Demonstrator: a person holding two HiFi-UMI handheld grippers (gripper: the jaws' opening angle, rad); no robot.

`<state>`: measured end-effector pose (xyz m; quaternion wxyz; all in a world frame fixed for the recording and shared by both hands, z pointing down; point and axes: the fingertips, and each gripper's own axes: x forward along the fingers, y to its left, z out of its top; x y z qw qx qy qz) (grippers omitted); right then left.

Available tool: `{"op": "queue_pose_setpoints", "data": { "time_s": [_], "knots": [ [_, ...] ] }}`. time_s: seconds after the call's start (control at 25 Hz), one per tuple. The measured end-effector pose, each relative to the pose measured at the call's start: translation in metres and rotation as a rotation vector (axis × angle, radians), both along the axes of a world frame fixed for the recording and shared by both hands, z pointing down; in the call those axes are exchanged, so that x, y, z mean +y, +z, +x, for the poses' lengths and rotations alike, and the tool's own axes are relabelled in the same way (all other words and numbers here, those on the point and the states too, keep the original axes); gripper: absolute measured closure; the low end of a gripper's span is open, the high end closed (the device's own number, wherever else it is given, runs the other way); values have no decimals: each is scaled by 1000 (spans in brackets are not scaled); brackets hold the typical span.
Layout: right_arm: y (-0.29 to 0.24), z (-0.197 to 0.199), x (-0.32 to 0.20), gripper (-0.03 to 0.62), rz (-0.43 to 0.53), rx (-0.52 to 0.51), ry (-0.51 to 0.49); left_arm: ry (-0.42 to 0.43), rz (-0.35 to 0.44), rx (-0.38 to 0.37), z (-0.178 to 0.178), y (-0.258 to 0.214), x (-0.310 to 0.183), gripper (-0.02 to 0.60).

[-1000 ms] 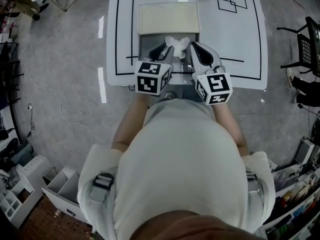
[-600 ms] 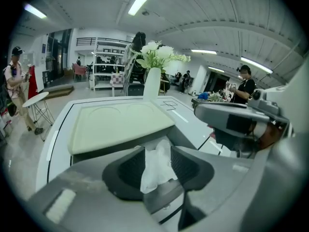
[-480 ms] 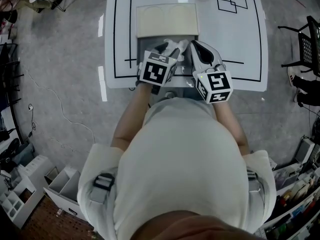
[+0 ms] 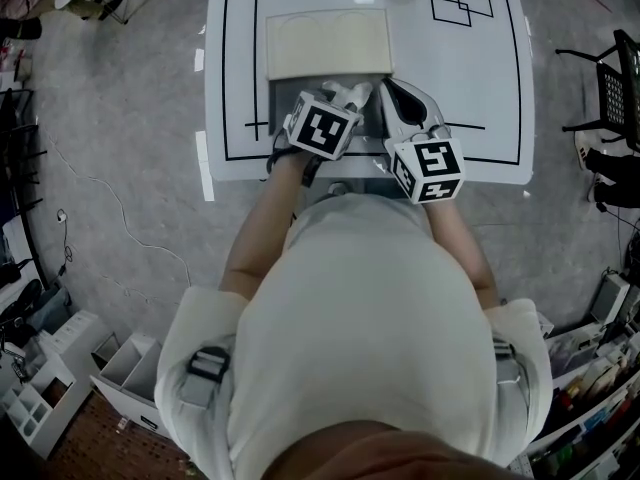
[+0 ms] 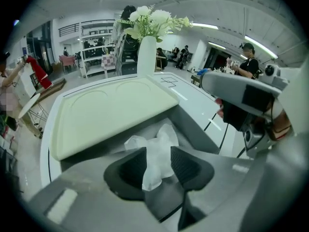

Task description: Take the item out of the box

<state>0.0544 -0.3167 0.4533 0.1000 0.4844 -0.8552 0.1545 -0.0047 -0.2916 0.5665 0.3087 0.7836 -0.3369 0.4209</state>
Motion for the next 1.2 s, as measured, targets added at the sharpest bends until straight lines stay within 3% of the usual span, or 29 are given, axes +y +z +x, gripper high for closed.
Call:
{"op": "queue_pose_setpoints", "data": {
  "time_s": [0.32,0.64,1.2],
  "knots": [
    [5,8,-1,592,-9,0,10,4,2,-53,1,9,-7,488],
    [5,12,-3,592,-6,0,12,-3,17,-29,5,10,-6,537],
    [-3,4,14,592,13,6,11,-53,100,39,-6,-19,-1,565]
  ]
}}
